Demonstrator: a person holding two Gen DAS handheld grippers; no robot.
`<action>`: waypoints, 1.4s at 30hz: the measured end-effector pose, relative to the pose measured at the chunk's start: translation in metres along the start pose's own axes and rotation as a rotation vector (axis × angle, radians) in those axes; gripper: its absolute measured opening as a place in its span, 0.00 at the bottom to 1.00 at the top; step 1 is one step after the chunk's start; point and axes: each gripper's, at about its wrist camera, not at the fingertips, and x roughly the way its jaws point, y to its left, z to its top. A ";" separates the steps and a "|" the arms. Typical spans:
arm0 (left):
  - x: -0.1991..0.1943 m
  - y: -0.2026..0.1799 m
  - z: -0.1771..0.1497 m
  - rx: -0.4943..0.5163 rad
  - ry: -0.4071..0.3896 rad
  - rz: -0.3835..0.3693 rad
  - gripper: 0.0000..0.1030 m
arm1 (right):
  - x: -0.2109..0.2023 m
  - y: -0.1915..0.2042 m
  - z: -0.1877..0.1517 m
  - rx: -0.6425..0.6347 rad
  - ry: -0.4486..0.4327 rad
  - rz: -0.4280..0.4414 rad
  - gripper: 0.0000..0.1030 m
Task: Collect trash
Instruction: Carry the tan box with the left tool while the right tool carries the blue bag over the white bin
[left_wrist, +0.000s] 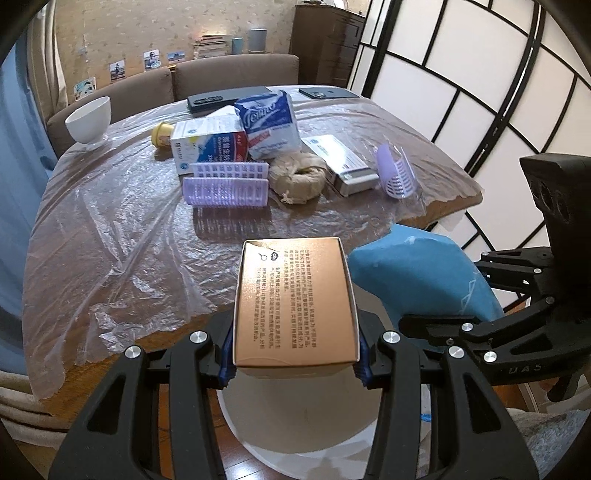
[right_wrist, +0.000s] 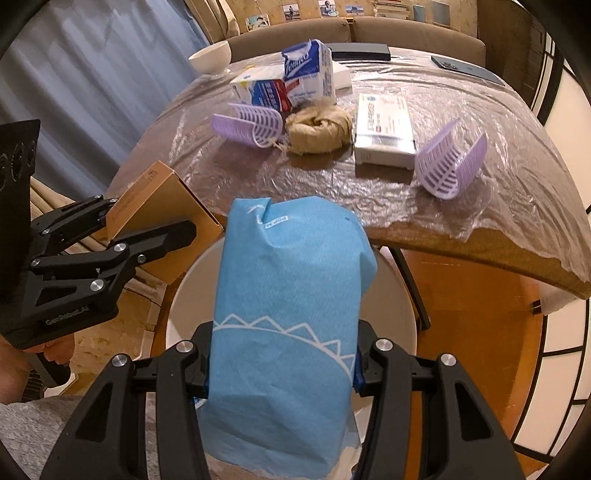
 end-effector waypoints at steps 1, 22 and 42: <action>0.001 -0.001 -0.001 0.003 0.004 -0.001 0.47 | 0.001 0.000 -0.001 0.000 0.003 -0.001 0.48; 0.000 -0.022 -0.024 0.092 0.062 -0.030 0.47 | 0.029 0.001 -0.013 0.004 0.059 -0.048 0.48; 0.039 -0.015 -0.047 0.075 0.177 0.015 0.47 | 0.061 -0.005 -0.018 0.016 0.108 -0.061 0.48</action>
